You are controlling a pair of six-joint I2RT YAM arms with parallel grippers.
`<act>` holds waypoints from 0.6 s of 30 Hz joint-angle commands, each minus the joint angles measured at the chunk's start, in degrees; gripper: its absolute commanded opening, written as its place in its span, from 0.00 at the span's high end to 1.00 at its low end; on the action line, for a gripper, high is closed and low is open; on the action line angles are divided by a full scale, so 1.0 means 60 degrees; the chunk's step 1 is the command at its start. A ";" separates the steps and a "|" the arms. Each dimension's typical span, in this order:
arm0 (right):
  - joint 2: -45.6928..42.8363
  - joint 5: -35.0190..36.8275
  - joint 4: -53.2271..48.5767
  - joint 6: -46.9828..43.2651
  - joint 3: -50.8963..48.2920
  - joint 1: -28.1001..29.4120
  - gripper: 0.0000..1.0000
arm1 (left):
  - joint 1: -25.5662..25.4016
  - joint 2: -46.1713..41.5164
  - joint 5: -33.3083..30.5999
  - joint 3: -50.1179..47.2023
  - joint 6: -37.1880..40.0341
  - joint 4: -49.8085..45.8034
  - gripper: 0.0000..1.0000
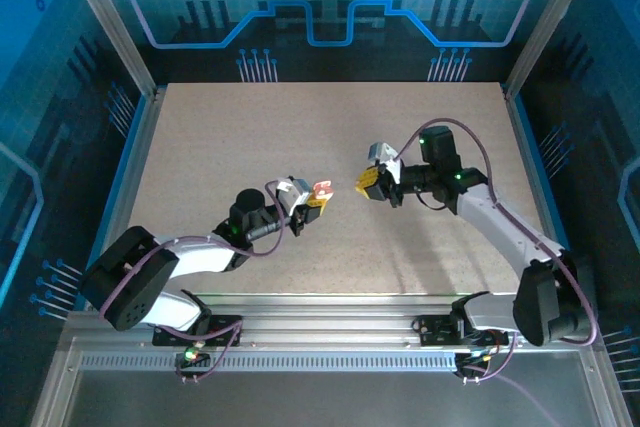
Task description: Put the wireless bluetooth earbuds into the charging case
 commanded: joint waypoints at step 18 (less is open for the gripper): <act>-0.1336 0.0926 0.5757 0.5479 -0.1823 0.1009 0.85 | -0.0560 0.0148 0.0379 0.0300 -0.0054 0.2323 0.90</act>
